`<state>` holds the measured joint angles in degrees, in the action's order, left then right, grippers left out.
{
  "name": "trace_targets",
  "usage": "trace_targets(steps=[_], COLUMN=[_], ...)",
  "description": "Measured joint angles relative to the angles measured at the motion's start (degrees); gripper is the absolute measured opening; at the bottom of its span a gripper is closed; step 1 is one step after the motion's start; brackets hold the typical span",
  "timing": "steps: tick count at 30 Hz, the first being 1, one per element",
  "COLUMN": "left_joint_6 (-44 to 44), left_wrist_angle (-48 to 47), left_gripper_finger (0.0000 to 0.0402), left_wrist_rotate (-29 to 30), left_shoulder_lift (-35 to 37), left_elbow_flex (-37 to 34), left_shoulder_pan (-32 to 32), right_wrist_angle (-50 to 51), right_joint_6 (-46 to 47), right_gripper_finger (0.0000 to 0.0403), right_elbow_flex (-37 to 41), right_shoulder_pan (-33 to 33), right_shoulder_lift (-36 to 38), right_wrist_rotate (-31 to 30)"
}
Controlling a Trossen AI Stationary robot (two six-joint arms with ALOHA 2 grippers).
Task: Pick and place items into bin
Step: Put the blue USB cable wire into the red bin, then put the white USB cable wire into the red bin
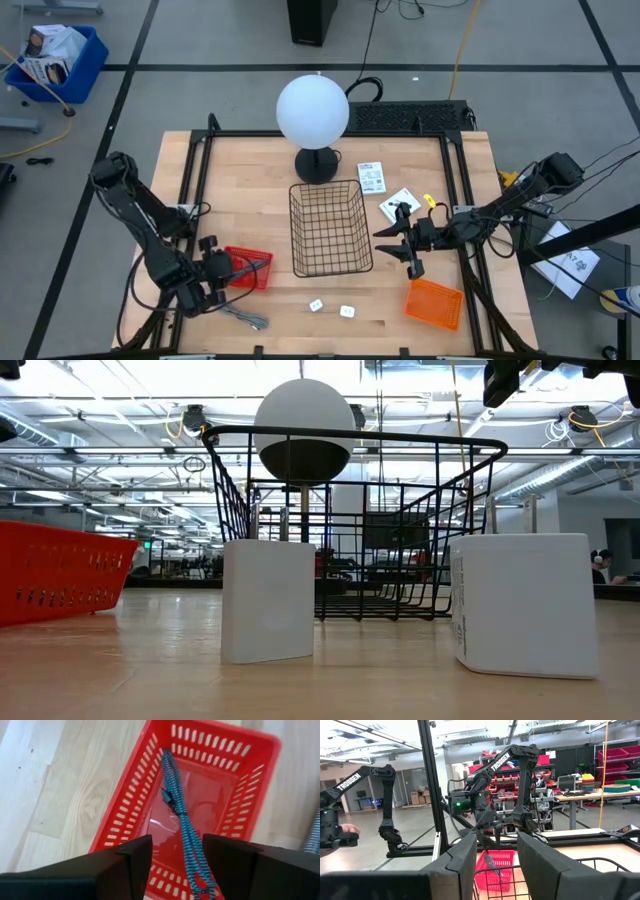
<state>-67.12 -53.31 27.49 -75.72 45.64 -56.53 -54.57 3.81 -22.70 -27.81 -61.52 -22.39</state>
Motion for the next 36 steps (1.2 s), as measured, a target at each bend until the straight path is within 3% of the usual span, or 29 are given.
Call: trace_targets(steps=[9,15,19,23,36], left_joint_6=[8.44,13.33,14.99,16.06,14.1], left_wrist_angle=[5.55,14.54,18.8,21.66,23.52], left_gripper_finger=[0.0195,0.0195,0.0195,0.0195,0.0195], left_wrist_rotate=[1.14,-4.02,-4.07,-3.56,-9.47], left_shoulder_lift=[0.02,0.02,-0.81,-4.53,-17.49], left_elbow_flex=[7.54,8.25,8.25,8.25,8.18], left_shoulder_pan=[-0.15,-0.64,-1.96,-2.89,-3.09], right_wrist_angle=[0.02,0.26,0.44,0.46,0.44], right_joint_6=[0.0,0.0,0.0,0.0,0.0], right_gripper_finger=[0.0132,0.0132,0.0132,0.0132,0.0132], right_elbow_flex=[0.0,0.0,0.0,0.0,0.0], right_shoulder_pan=[0.0,0.0,0.0,0.0,0.0], right_shoulder_lift=[0.0,0.02,0.02,0.02,0.02], right_wrist_rotate=[-0.02,-0.02,-0.02,-0.02,-0.02])
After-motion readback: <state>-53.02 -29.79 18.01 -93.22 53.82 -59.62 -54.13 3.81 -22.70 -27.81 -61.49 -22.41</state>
